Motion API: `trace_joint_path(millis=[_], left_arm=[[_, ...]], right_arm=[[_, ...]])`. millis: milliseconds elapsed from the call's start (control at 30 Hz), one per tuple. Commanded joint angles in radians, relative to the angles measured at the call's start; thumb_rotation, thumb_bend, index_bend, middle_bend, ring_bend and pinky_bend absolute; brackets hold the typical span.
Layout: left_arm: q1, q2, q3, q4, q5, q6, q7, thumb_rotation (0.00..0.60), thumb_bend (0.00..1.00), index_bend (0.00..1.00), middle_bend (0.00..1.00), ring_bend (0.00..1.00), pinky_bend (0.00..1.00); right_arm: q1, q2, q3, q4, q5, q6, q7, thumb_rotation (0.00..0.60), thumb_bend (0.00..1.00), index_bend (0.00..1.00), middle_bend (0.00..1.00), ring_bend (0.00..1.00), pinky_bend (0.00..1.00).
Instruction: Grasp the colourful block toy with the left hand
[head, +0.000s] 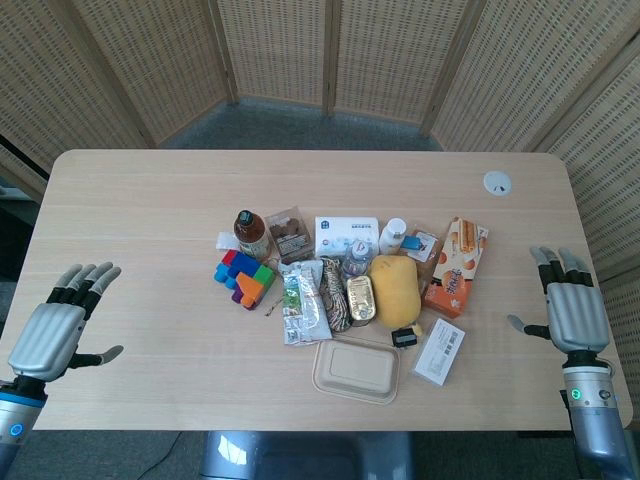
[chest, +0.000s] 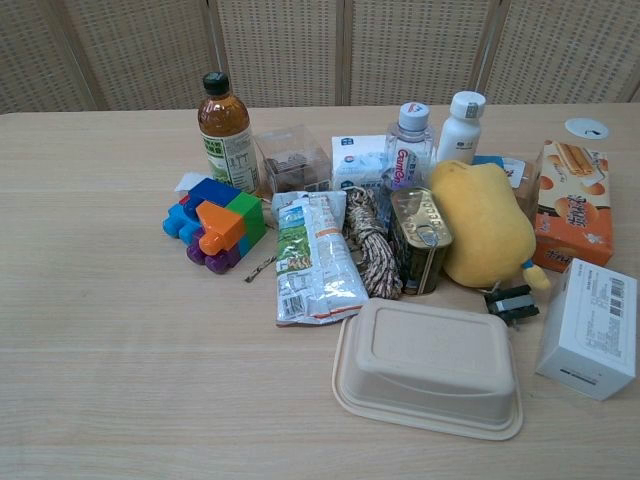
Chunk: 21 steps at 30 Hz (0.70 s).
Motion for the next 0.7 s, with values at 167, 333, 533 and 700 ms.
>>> trace_joint_path(millis=[167,333,533,700], left_arm=[[-0.019,-0.004,0.000,-0.006,-0.021,-0.038,0.012,0.600,0.13,0.00,0.00,0.00,0.00],[-0.050,-0.003,-0.008,-0.001,-0.032,-0.083,0.024,0.600,0.13,0.00,0.00,0.00,0.00],[-0.121,0.000,-0.031,0.029,-0.078,-0.188,0.025,0.600,0.13,0.00,0.00,0.00,0.00],[-0.189,-0.029,-0.047,0.078,-0.123,-0.291,0.016,0.600,0.13,0.00,0.00,0.00,0.00]], right_arm=[[-0.010,-0.006,0.003,0.008,0.001,-0.003,0.031,0.527,0.00,0.00,0.00,0.00,0.00],[-0.024,-0.007,0.002,0.006,-0.011,0.014,0.045,0.526,0.00,0.00,0.00,0.00,0.00],[-0.047,0.006,0.006,-0.008,-0.009,0.042,0.051,0.525,0.00,0.00,0.00,0.00,0.00],[-0.057,0.020,0.012,-0.025,-0.006,0.053,0.045,0.530,0.00,0.00,0.00,0.00,0.00]])
